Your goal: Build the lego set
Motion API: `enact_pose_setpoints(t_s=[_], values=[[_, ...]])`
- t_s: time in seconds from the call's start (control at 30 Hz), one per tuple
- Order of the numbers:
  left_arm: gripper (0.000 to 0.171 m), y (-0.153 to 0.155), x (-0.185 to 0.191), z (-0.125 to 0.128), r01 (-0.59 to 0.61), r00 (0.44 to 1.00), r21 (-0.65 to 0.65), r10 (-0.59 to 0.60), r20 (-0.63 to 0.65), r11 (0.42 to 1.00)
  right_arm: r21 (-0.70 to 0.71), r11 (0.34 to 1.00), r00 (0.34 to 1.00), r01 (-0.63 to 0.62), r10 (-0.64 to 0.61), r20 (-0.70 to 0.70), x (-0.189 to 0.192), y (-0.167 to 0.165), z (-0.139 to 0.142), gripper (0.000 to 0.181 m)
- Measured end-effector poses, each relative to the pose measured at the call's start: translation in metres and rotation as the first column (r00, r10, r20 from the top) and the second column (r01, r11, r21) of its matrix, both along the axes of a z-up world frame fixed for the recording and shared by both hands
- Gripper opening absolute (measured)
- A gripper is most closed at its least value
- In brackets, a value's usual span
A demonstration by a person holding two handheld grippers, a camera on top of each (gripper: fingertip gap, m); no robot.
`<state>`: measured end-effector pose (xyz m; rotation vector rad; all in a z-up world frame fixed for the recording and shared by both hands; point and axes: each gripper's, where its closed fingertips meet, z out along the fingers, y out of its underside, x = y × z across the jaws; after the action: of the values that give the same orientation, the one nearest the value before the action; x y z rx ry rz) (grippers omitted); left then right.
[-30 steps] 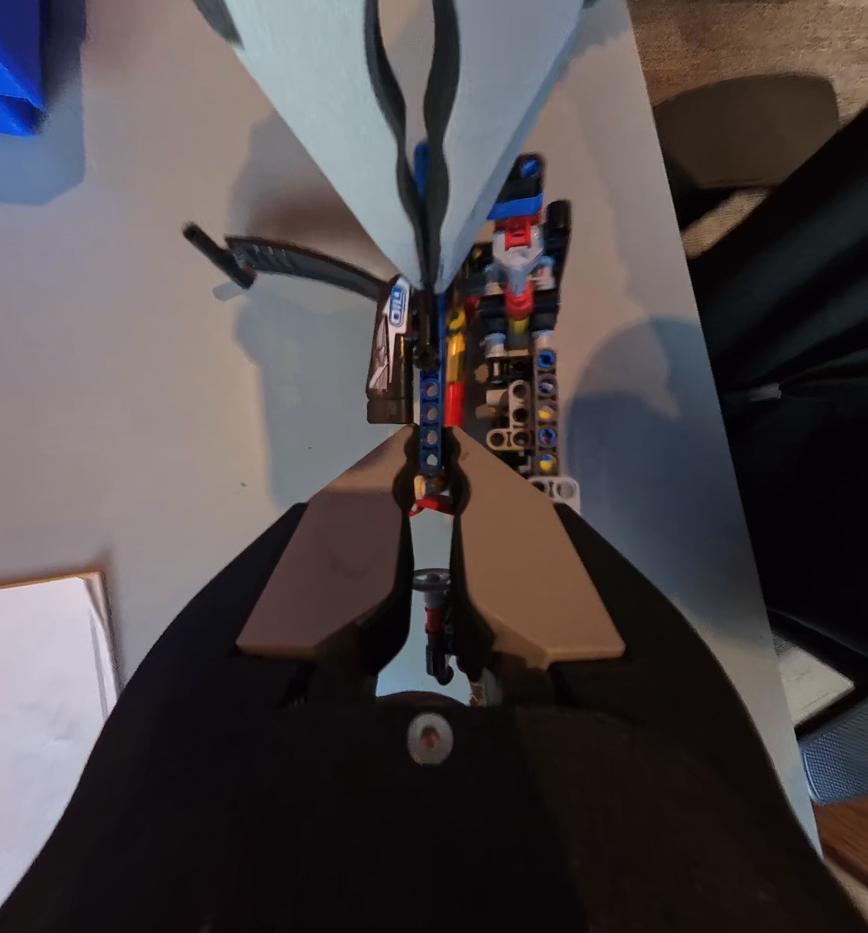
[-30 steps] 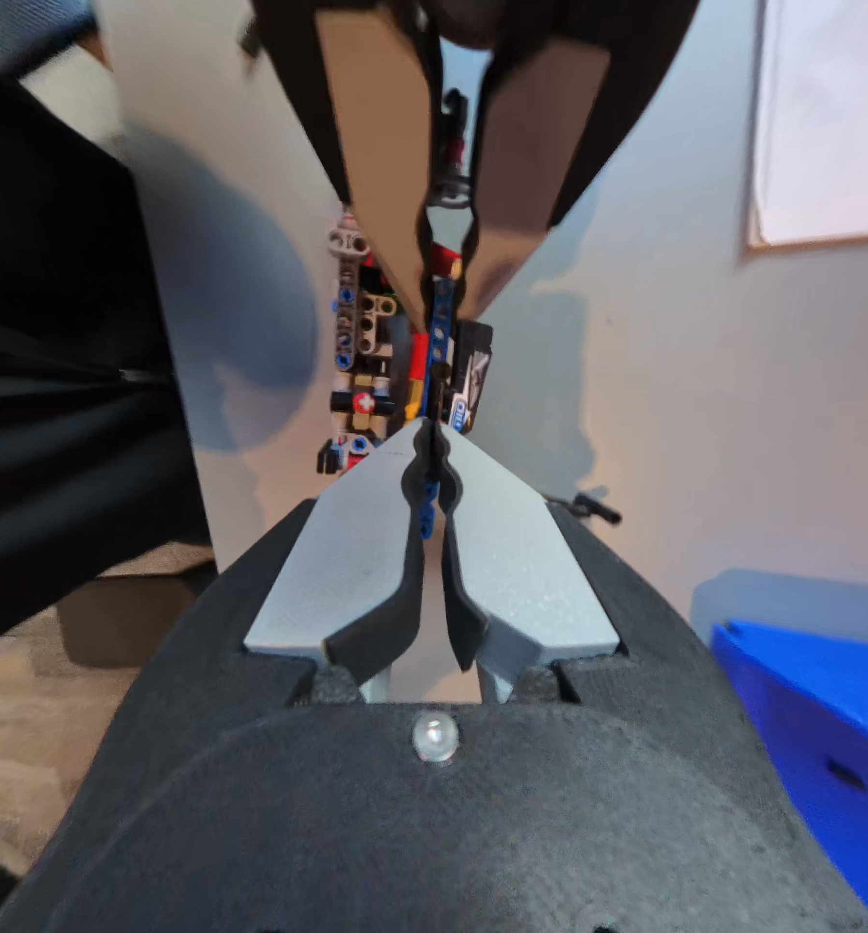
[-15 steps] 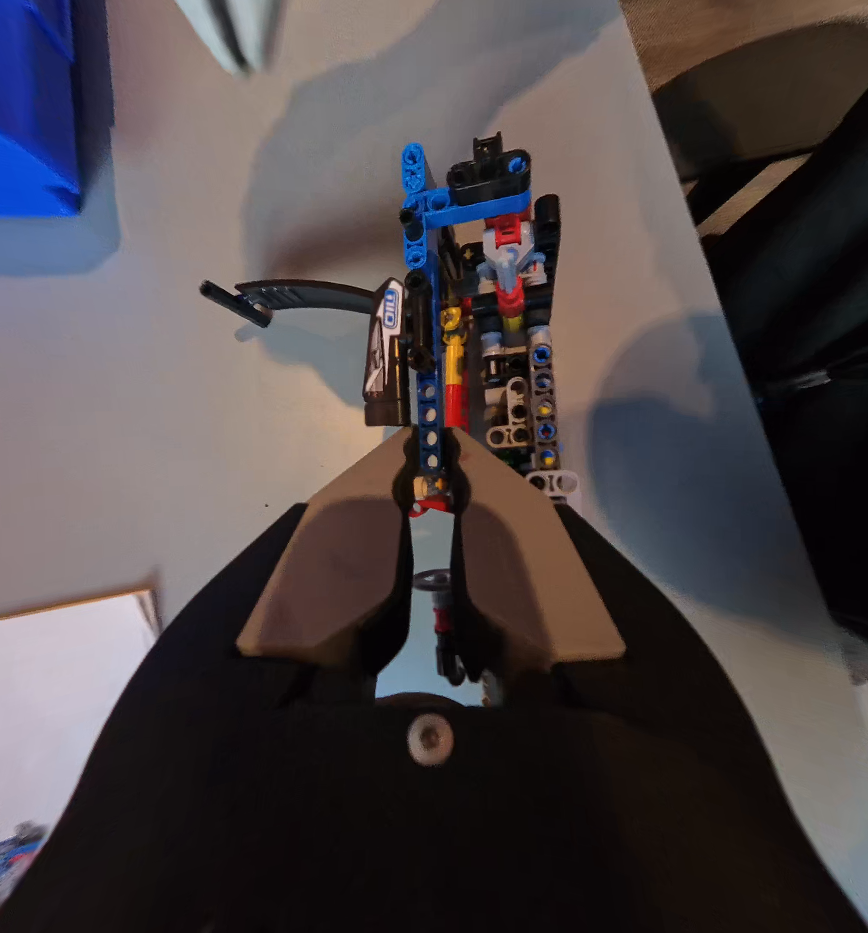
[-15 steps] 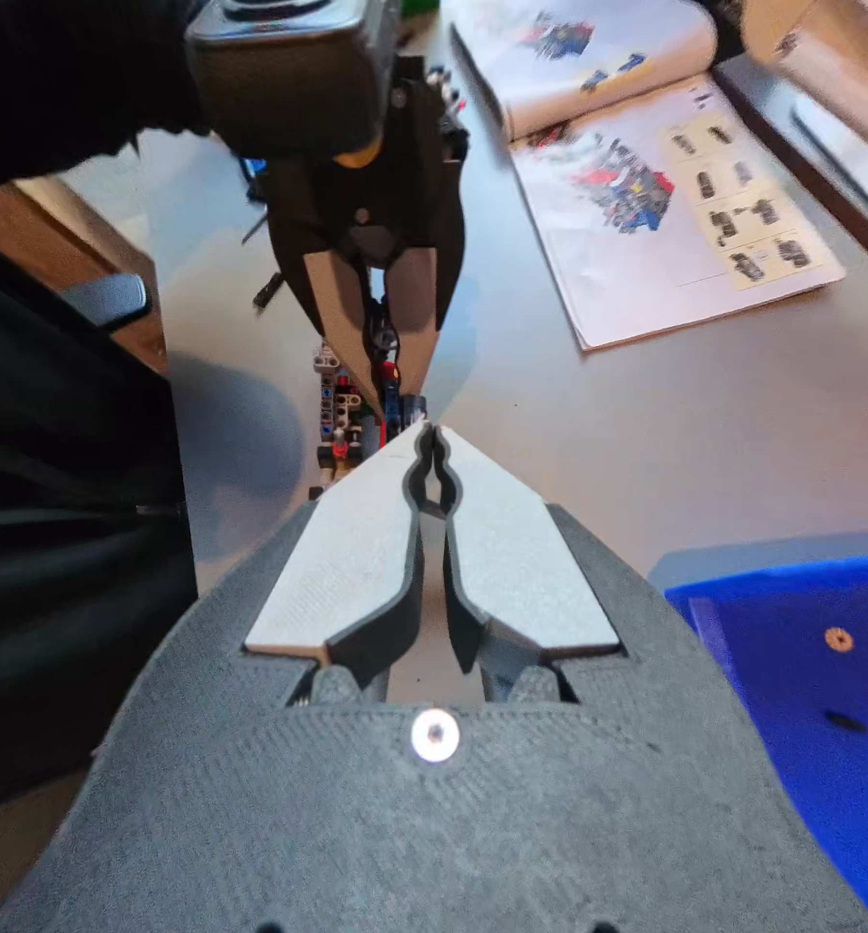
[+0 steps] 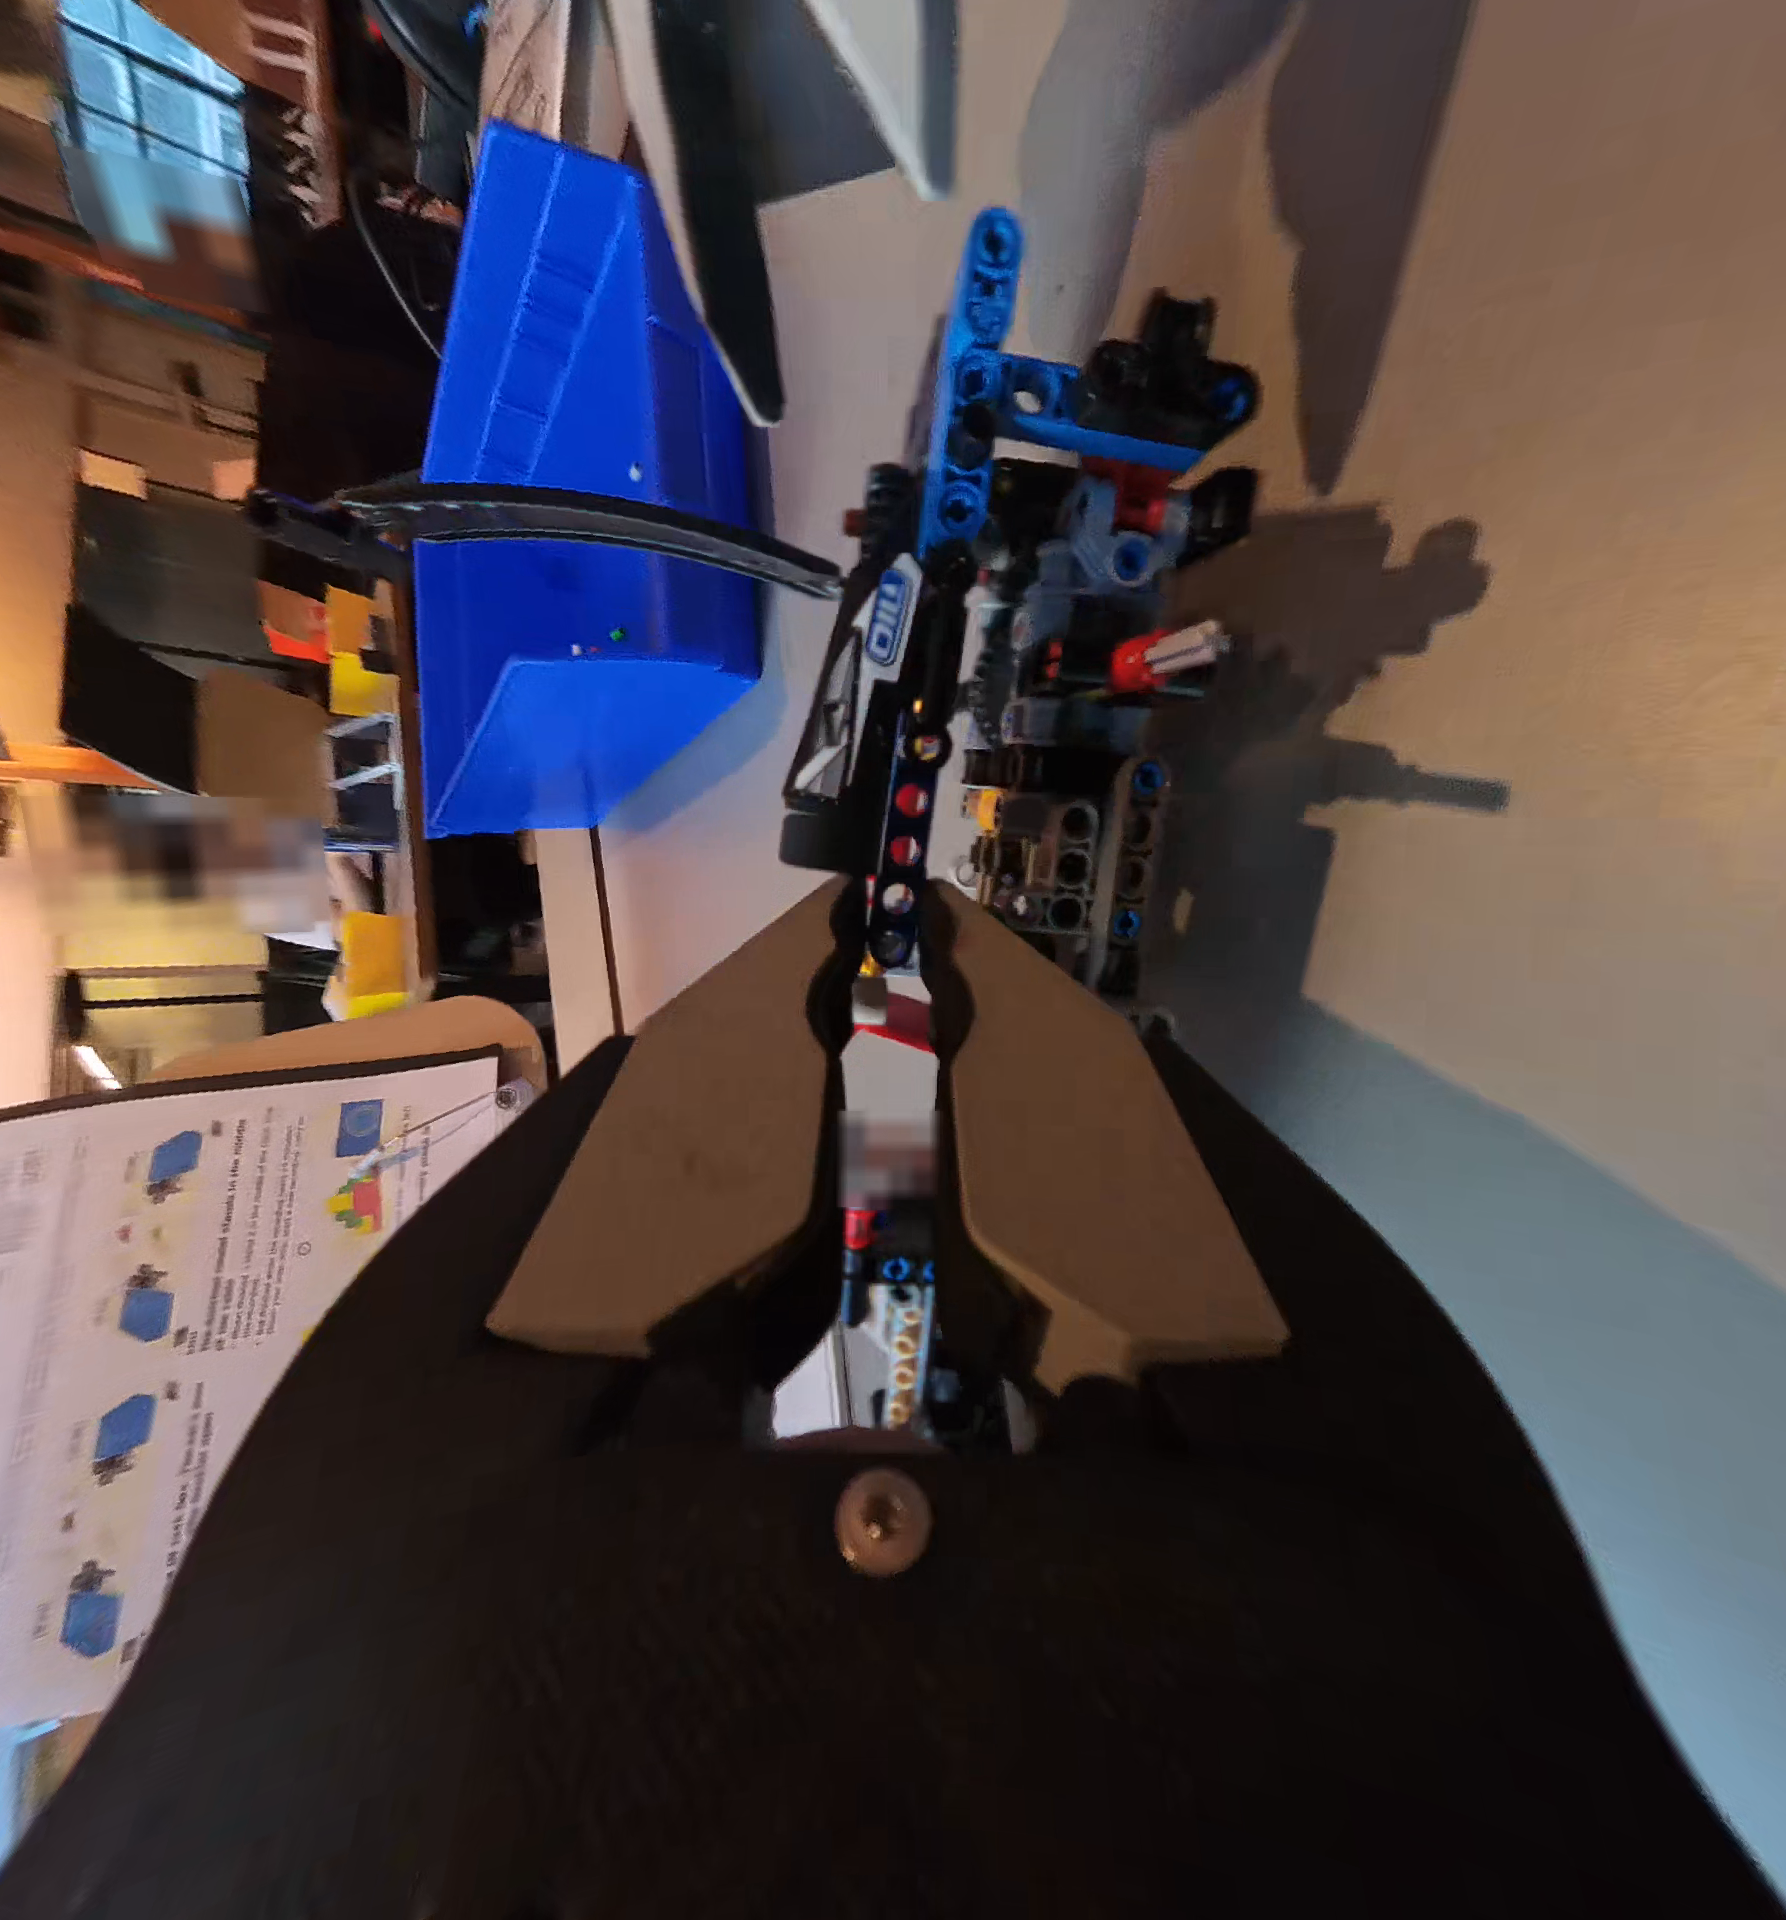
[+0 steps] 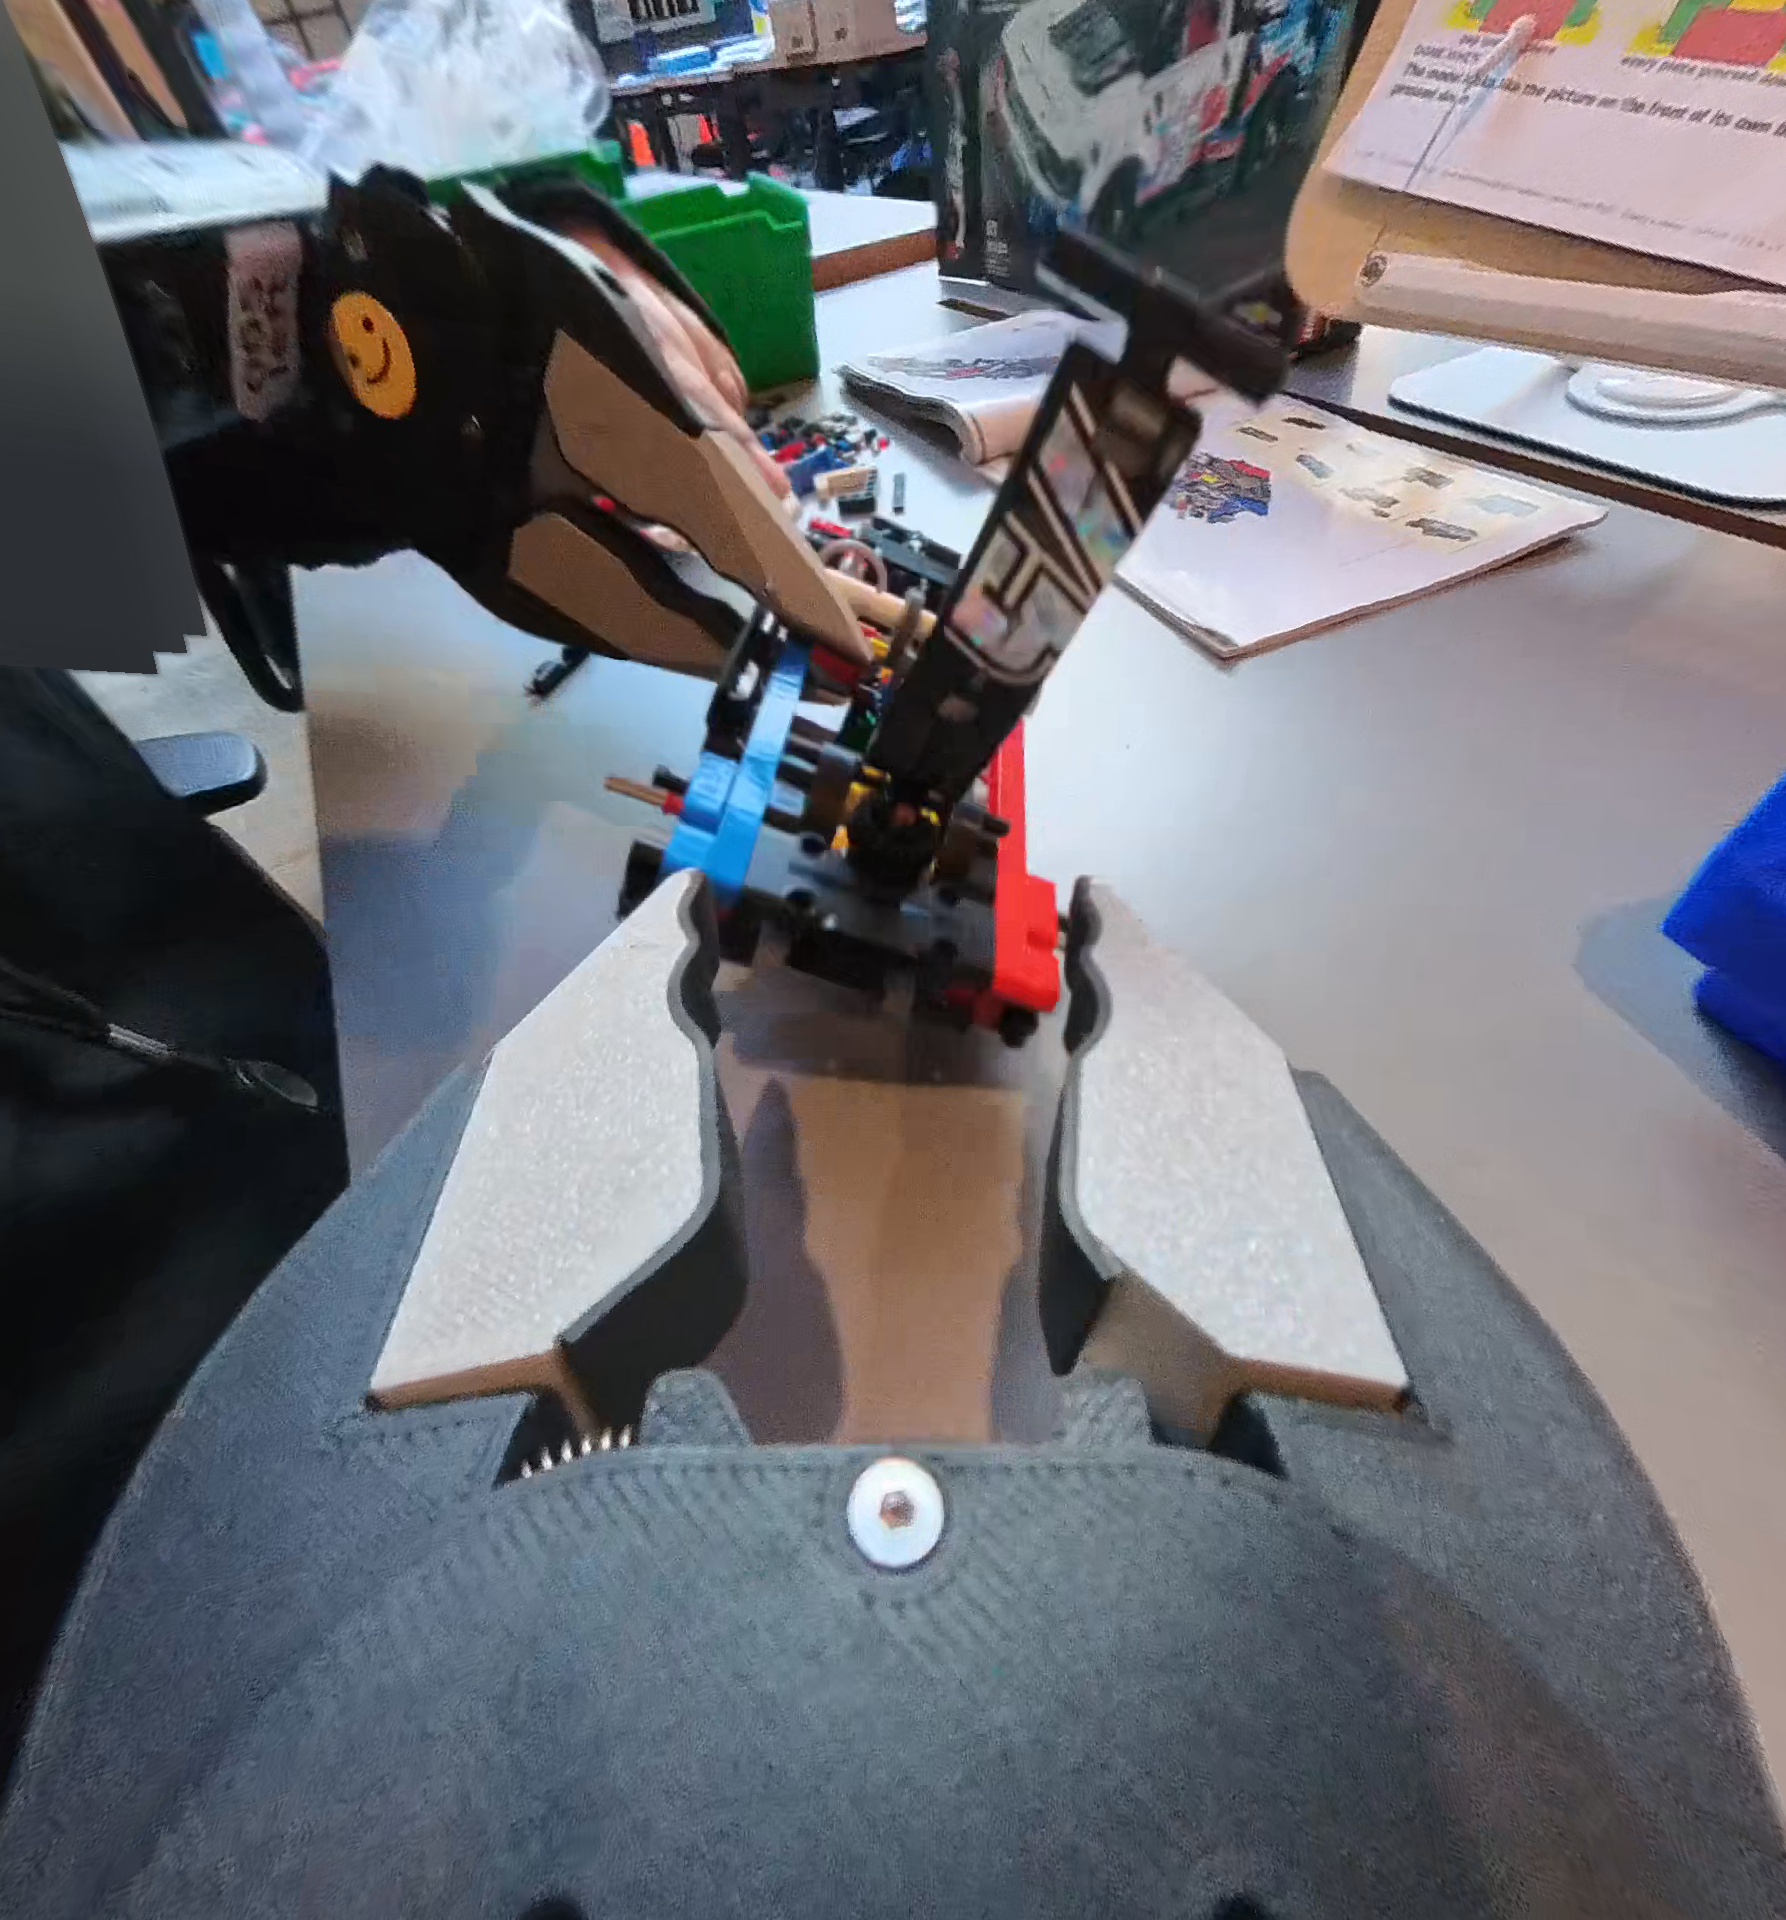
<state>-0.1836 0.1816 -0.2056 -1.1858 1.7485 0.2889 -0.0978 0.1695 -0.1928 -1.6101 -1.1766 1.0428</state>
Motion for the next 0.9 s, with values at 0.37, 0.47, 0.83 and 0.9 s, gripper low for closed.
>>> enact_pose_setpoints(t_s=[0.37, 0.47, 0.83, 0.9], values=[[0.069, -0.046, -0.01, -0.001, -0.066, 0.96, -0.333, 0.15, 0.235, 0.941, 0.05, 0.998, 0.998, -0.025, 0.023, 0.05, -0.017, -0.01, -0.005, 0.049], [0.068, -0.058, -0.035, 0.013, -0.133, 0.92, -0.367, 0.252, 0.3, 0.921, 0.073, 0.997, 0.997, -0.026, 0.02, 0.072, -0.036, 0.005, 0.005, 0.049], [0.054, -0.126, -0.149, -0.031, -0.445, 0.716, -0.597, 0.665, 0.21, 0.668, -0.007, 1.0, 0.954, -0.019, 0.021, 0.298, -0.027, 0.015, -0.017, 0.073], [0.046, -0.1, -0.161, -0.013, -0.464, 0.685, -0.533, 0.668, 0.29, 0.707, 0.05, 0.998, 0.966, 0.026, -0.038, 0.257, -0.022, 0.023, -0.012, 0.069]])
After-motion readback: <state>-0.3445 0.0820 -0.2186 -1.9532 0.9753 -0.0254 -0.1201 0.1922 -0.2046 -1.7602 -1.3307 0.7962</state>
